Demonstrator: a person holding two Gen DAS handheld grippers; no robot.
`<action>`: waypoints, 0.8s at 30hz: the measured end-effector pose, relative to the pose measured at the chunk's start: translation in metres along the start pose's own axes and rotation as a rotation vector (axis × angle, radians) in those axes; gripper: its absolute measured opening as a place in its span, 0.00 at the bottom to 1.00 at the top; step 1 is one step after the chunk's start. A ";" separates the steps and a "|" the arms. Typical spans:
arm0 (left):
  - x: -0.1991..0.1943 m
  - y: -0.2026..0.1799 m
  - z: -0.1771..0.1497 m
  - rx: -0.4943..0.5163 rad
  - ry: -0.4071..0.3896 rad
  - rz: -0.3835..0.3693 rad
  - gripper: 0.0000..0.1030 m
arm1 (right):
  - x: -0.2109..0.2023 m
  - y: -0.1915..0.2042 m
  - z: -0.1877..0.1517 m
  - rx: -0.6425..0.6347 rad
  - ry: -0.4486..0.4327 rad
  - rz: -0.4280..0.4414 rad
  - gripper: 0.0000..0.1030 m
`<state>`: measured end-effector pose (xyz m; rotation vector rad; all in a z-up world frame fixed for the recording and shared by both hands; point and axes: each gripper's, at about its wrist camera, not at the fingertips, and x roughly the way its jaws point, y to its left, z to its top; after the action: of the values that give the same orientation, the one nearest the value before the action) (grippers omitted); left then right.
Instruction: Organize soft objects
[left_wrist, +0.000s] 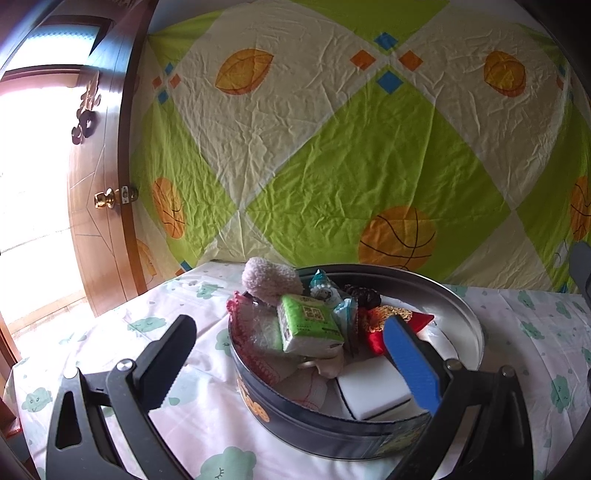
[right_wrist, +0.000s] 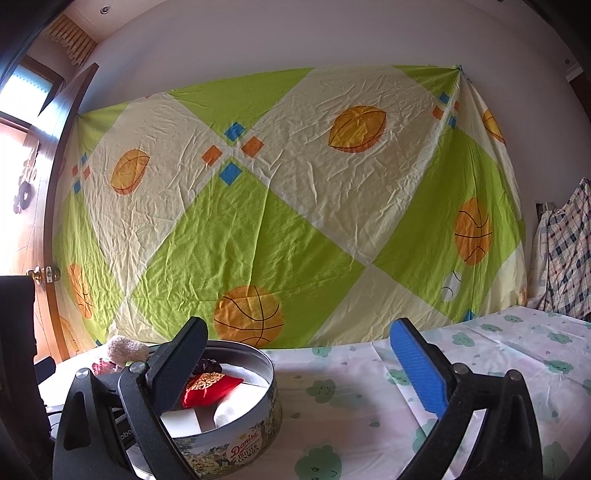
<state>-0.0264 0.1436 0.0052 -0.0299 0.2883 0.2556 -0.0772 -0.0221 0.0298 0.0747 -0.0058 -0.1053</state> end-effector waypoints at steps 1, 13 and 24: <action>0.000 0.000 0.000 0.001 -0.001 0.001 1.00 | 0.000 0.000 0.000 0.001 0.000 -0.001 0.98; 0.000 0.000 0.000 0.002 -0.001 -0.001 1.00 | -0.002 0.000 0.000 -0.004 -0.007 0.001 0.98; 0.001 0.000 0.000 0.002 0.000 0.002 1.00 | -0.002 0.000 0.000 -0.004 -0.006 0.001 0.98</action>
<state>-0.0254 0.1440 0.0048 -0.0272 0.2889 0.2576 -0.0790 -0.0224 0.0302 0.0706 -0.0115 -0.1045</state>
